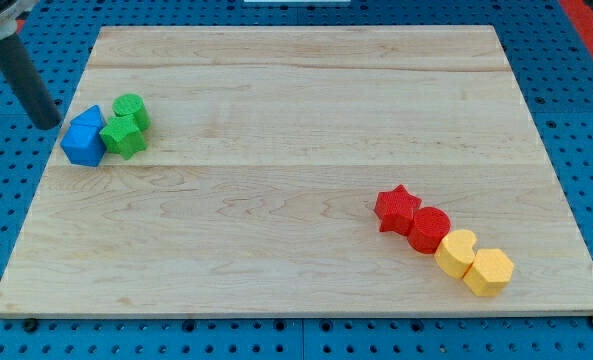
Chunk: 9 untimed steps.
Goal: Move the green star to the center of the board
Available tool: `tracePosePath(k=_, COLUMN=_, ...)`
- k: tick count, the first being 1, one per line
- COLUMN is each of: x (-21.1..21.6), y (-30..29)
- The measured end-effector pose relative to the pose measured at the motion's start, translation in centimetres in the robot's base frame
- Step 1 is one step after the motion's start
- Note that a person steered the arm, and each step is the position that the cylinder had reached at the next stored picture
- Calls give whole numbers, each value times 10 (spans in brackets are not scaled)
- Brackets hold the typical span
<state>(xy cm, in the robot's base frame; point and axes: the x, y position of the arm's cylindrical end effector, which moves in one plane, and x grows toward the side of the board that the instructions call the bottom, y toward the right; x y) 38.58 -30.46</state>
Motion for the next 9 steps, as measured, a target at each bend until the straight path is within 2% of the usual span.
tracePosePath(k=2, x=35, y=5)
tracePosePath(k=4, x=20, y=98)
tracePosePath(k=6, x=18, y=137)
tracePosePath(k=8, x=-16, y=159)
tracePosePath(k=9, x=-7, y=231)
